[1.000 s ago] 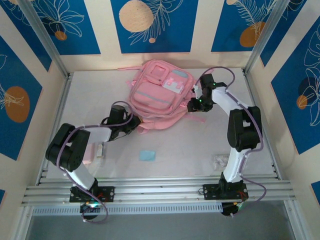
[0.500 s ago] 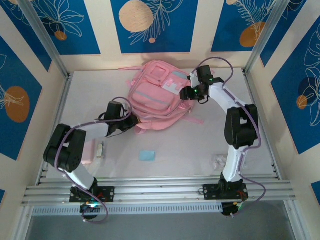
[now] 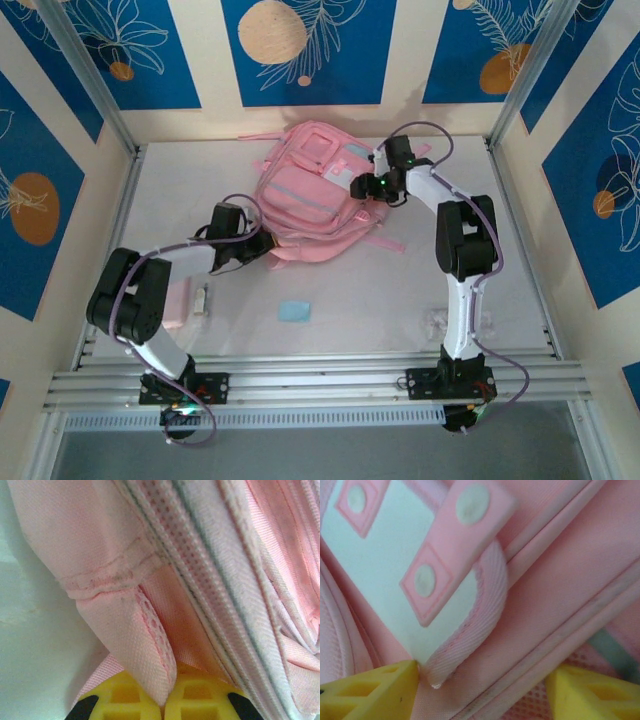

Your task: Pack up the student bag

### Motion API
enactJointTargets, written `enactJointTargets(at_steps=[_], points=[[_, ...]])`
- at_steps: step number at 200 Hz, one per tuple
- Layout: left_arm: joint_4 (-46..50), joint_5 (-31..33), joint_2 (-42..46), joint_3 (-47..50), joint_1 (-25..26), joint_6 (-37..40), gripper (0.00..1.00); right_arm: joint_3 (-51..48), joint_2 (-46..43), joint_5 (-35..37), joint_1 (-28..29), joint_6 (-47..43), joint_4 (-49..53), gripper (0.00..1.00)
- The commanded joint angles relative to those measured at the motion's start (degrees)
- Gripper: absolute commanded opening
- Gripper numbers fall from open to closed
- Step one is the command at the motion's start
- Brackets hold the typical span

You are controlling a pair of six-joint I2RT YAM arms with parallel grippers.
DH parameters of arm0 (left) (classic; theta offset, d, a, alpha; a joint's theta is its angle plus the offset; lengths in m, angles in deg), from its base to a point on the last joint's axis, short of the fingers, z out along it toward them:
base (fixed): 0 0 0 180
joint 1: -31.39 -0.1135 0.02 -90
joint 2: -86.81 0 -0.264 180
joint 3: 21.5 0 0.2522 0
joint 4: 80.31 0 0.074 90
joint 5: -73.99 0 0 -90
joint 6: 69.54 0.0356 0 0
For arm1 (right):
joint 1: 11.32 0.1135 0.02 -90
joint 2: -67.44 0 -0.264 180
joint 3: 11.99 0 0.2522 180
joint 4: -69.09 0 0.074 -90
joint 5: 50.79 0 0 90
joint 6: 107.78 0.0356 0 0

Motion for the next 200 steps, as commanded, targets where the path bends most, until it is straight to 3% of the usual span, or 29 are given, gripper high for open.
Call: enactJointTargets(at_steps=[1, 84, 115, 148, 179, 200], points=[[-3.7, -0.5, -1.9, -3.0, -0.9, 0.9, 0.00, -5.1, -4.4, -5.9, 2.7, 2.8, -1.1, 0.67], [-0.3, 0.4, -8.7, -11.5, -4.9, 6.2, 0.00, -14.8, -17.9, -17.4, 9.4, 7.7, -4.1, 0.62], [2.2, 1.2, -9.8, -14.8, -7.4, 8.5, 0.00, -17.8, -20.5, -12.5, 7.0, 8.6, -4.9, 0.61], [8.9, 6.1, -10.2, -19.1, -9.7, 13.2, 0.00, -18.9, -21.0, -4.4, 2.2, 11.5, -5.2, 0.57], [16.1, 11.6, -9.2, -22.6, -10.6, 16.8, 0.35, -17.4, -18.3, 1.2, -1.7, 13.5, -4.8, 0.56], [17.5, 12.6, -6.8, -22.0, -10.6, 16.9, 0.48, -16.1, -15.2, -0.2, -4.0, 13.8, -6.4, 0.54]])
